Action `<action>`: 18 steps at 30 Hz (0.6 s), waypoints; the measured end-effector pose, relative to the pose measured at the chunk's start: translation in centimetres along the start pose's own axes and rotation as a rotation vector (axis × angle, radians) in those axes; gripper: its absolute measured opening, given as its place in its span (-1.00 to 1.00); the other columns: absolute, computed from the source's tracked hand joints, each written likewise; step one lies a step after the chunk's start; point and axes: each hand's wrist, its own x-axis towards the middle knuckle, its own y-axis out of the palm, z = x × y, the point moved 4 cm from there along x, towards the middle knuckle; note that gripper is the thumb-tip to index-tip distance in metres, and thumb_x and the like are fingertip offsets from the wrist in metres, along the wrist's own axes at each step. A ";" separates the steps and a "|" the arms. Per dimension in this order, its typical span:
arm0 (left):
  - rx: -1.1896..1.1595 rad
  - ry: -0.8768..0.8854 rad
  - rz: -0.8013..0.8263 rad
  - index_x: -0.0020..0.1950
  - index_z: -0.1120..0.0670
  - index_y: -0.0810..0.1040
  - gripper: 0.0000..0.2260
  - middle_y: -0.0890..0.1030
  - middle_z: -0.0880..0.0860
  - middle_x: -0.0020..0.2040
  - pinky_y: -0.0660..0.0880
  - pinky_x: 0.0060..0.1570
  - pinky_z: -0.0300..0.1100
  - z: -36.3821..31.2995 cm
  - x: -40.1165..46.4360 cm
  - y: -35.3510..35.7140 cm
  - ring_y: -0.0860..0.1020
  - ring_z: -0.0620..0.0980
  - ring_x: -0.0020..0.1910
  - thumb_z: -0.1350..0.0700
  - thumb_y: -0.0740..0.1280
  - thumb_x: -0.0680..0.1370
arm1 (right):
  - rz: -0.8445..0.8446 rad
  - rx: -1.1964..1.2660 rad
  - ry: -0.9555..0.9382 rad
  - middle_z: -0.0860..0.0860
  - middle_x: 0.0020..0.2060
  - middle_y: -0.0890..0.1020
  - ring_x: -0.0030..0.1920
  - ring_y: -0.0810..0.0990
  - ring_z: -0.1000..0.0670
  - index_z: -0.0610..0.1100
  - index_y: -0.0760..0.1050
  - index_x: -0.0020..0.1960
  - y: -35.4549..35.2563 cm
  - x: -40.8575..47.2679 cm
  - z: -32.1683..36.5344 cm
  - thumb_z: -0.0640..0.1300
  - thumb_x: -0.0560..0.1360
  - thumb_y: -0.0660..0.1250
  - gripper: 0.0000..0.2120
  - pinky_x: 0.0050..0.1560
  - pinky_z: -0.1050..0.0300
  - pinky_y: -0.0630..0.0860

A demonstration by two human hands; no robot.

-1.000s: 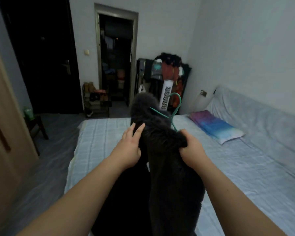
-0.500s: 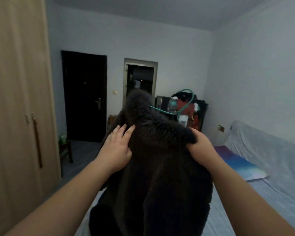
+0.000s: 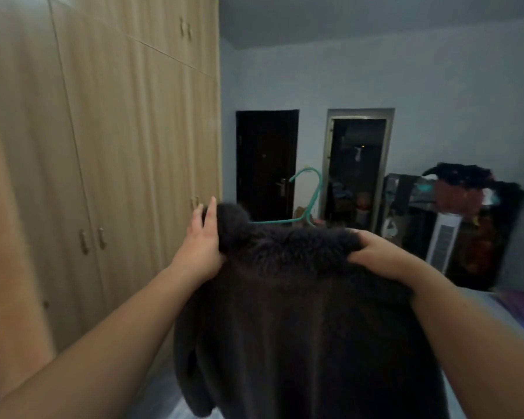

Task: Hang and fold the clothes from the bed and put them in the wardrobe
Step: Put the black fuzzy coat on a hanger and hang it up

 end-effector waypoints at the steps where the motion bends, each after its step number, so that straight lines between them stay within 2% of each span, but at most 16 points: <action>1: 0.041 -0.031 0.029 0.63 -0.04 -0.20 0.01 -0.05 0.24 0.61 0.14 0.52 0.11 0.4 0.3 -0.6 0.06 0.25 0.58 0.04 0.49 0.44 | 0.017 0.003 -0.004 0.07 -0.01 0.72 0.04 0.67 0.16 0.10 0.58 0.10 0.1 0.1 -0.1 -0.34 0.32 0.41 -0.54 0.16 0.10 0.55; 4: 0.169 0.025 0.146 0.61 0.00 0.05 -0.05 0.32 0.31 0.48 0.29 0.44 0.06 0.1 0.9 -1.2 0.28 0.32 0.47 -0.08 0.54 0.38 | 0.042 0.013 0.017 0.06 0.04 0.72 0.11 0.68 0.04 0.12 0.59 0.18 -0.1 0.3 -0.3 -0.21 0.27 0.38 -0.49 0.21 -0.02 0.57; 7: 0.144 0.138 0.179 0.37 -0.03 0.45 -0.47 0.60 0.14 0.24 0.45 0.15 -0.07 -1.2 0.6 -1.5 0.51 0.21 0.27 -0.03 0.50 0.44 | 0.061 -0.040 0.044 0.09 0.03 0.72 0.07 0.69 0.08 0.16 0.58 0.20 -0.2 0.6 -0.6 -0.31 0.39 0.39 -0.50 0.19 -0.03 0.59; 9: 0.179 0.183 0.206 0.13 -0.14 0.58 -0.77 0.62 0.01 0.03 0.46 -0.01 -0.10 -2.2 0.2 -1.3 0.58 0.13 0.13 0.01 0.44 0.48 | 0.075 -0.079 0.064 0.11 0.03 0.72 0.05 0.69 0.09 0.16 0.59 0.21 0.1 1.0 -0.7 -0.35 0.44 0.38 -0.51 0.20 -0.05 0.59; 10: 0.195 0.197 0.241 0.00 -0.21 0.57 -0.85 0.60 -0.05 -0.05 0.45 -0.06 -0.11 -2.6 -0.1 -1.1 0.59 0.09 0.07 0.03 0.41 0.50 | 0.092 -0.105 0.074 0.12 0.03 0.72 0.06 0.68 0.09 0.18 0.59 0.20 0.4 1.2 -0.6 -0.31 0.46 0.40 -0.53 0.22 -0.06 0.58; 12: 0.219 0.214 0.292 -0.13 -0.30 0.50 -0.84 0.59 -0.14 -0.07 0.49 -0.05 -0.09 -3.3 -0.7 -0.4 0.59 0.00 0.01 0.00 0.37 0.52 | 0.124 -0.162 0.084 0.16 0.06 0.70 0.10 0.66 0.09 0.24 0.59 0.19 1.0 1.9 -0.5 -0.17 0.48 0.44 -0.61 0.27 -0.10 0.54; 14: 0.230 0.249 0.252 -0.09 -0.23 0.50 -0.91 0.63 -0.15 -0.06 0.53 -0.03 -0.04 -3.6 -0.9 0.0 0.60 0.00 0.01 -0.01 0.33 0.54 | 0.130 -0.184 0.086 0.18 0.07 0.69 0.13 0.64 0.09 0.28 0.58 0.18 1.3 2.7 -0.1 -0.09 0.50 0.44 -0.66 0.31 -0.12 0.50; 16: 0.243 0.295 0.146 -0.01 -0.15 0.50 -0.96 0.65 -0.10 -0.06 0.54 -0.05 -0.02 -3.5 -0.7 -0.4 0.62 0.05 0.00 -0.01 0.30 0.55 | 0.111 -0.200 0.080 0.18 0.13 0.66 0.17 0.60 0.09 0.27 0.54 0.24 1.6 3.3 0.4 -0.07 0.52 0.44 -0.64 0.35 -0.13 0.46; 18: 0.258 0.313 0.046 0.05 -0.13 0.52 -0.91 0.68 -0.03 -0.02 0.55 -0.07 -0.02 -3.1 -0.2 -1.4 0.63 0.12 0.03 -0.02 0.28 0.56 | -0.055 -0.239 0.032 0.13 0.30 0.56 0.31 0.51 0.04 0.20 0.45 0.38 0.8 3.6 0.7 -0.05 0.53 0.44 -0.54 0.43 -0.08 0.38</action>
